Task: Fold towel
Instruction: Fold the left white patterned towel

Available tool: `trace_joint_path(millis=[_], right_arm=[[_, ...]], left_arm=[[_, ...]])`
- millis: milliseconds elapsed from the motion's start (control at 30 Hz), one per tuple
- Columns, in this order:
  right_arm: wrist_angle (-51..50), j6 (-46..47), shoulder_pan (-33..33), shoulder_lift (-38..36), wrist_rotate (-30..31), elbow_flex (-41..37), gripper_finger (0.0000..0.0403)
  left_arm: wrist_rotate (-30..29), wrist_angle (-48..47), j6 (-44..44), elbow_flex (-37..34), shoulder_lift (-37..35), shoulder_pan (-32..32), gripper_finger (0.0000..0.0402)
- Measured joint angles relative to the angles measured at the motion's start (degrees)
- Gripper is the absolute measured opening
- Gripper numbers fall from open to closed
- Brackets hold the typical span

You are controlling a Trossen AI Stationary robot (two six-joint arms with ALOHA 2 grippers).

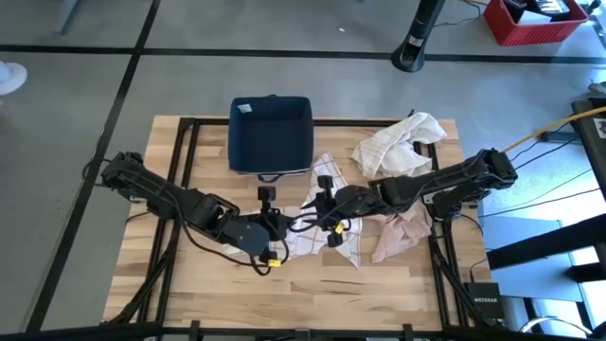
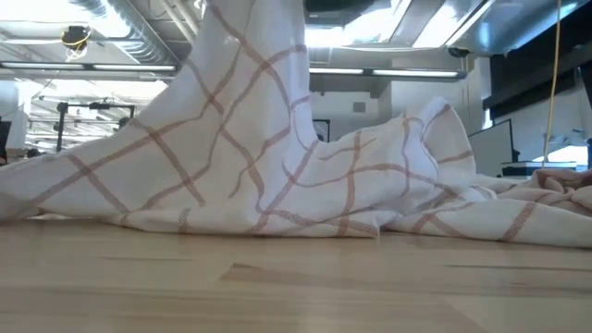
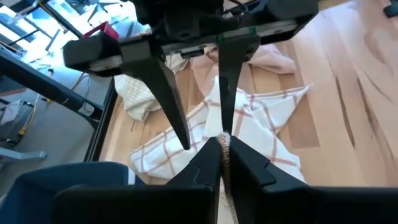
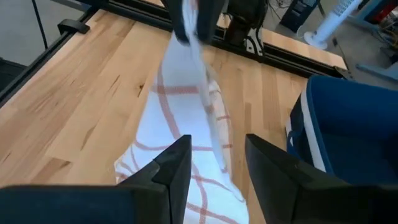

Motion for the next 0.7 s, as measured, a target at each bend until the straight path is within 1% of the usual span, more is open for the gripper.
trace_joint_path(millis=[67,233,267,333,433,600,700], right_arm=[[1.5,-1.0,0.0,0.0,0.0,0.0,0.0154],[9.0,-4.5,0.0,0.0,-0.1,0.0,0.0154],[10.7,-4.3,0.0,0.2,-0.5,0.0,0.0154],[12.9,-4.1,0.0,0.9,-3.3,0.0,0.0154],[12.8,-4.0,0.0,3.1,-7.0,0.0,0.0154],[11.0,-3.4,0.1,5.5,-8.2,-0.1,0.0154],[7.1,-3.4,0.1,5.2,-8.0,-0.1,0.0154]], left_arm=[[0.0,0.0,0.0,0.0,0.1,0.0,0.0017],[0.0,0.0,-1.2,0.0,0.3,-1.0,0.0017],[0.0,-0.1,-0.7,0.0,0.3,-1.3,0.0017],[-0.1,-0.2,0.2,0.0,0.3,-2.2,0.0017],[0.0,0.3,0.5,0.0,0.4,-2.7,0.0017],[0.3,0.0,2.9,0.0,2.1,-2.5,0.0017],[0.3,-0.8,3.1,0.0,2.3,-2.4,0.0017]])
